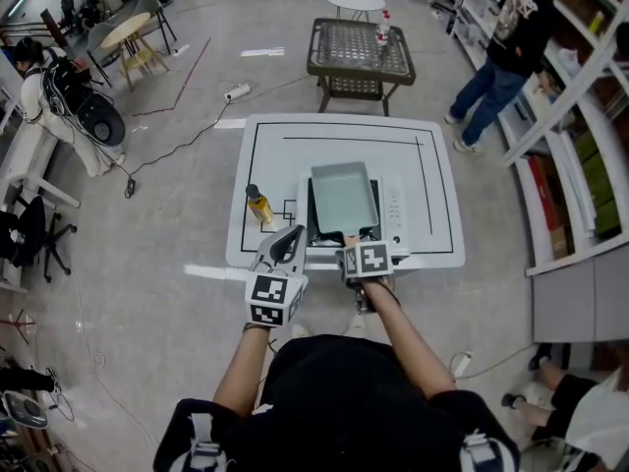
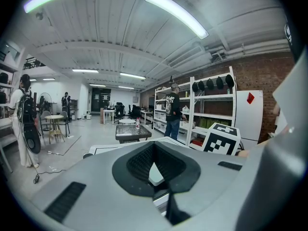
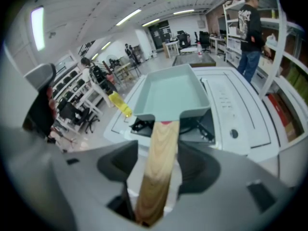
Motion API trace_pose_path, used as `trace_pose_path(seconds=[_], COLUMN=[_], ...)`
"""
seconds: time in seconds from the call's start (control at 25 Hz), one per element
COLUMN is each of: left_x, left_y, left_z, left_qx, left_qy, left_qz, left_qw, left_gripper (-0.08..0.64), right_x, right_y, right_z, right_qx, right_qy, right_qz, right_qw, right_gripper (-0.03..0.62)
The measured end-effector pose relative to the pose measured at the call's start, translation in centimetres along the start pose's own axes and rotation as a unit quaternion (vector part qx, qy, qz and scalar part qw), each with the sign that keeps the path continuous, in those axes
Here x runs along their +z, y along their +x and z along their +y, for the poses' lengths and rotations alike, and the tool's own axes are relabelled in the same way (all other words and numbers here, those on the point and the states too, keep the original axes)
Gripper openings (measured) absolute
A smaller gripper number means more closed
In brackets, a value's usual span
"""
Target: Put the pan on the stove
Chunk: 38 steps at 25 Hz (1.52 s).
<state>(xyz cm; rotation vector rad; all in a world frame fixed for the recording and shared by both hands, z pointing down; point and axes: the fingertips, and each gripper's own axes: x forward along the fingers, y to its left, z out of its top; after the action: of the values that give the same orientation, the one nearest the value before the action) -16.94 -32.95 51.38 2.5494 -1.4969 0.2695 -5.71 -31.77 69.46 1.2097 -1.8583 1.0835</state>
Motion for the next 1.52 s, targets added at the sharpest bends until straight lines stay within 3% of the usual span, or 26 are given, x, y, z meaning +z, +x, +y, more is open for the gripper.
trace_pose_path(seconds=[0.4, 0.6, 0.68, 0.84, 1.2, 1.52], left_x=[0.8, 1.2, 1.6, 2.6, 4.8, 6.0], left_y=[0.3, 0.6, 0.7, 0.7, 0.3, 0.0], left_z=[-0.5, -0.5, -0.7, -0.7, -0.4, -0.5], left_qx=[0.007, 0.012, 0.010, 0.017, 0.031, 0.033], left_qy=[0.003, -0.003, -0.007, -0.005, 0.014, 0.029], left_qz=[-0.008, -0.014, -0.018, -0.027, -0.031, -0.042], left_qw=[0.9999, 0.9998, 0.9998, 0.9995, 0.9989, 0.9981], left_gripper=[0.025, 0.025, 0.025, 0.025, 0.025, 0.025], right_x=[2.7, 5.4, 6.4, 9.1, 13.3, 13.7], right_y=[-3.3, -6.2, -7.4, -10.6, -17.6, -19.4], right_z=[-0.2, -0.3, -0.3, -0.5, 1.0, 1.7], right_qx=[0.006, 0.013, 0.014, -0.015, 0.005, 0.049], right_qy=[-0.024, -0.066, -0.089, -0.127, -0.169, -0.180], right_qz=[-0.048, -0.089, -0.105, -0.169, -0.318, -0.357], right_qw=[0.999, 0.994, 0.990, 0.977, 0.933, 0.915], right_gripper=[0.253, 0.252, 0.215, 0.048, 0.034, 0.034])
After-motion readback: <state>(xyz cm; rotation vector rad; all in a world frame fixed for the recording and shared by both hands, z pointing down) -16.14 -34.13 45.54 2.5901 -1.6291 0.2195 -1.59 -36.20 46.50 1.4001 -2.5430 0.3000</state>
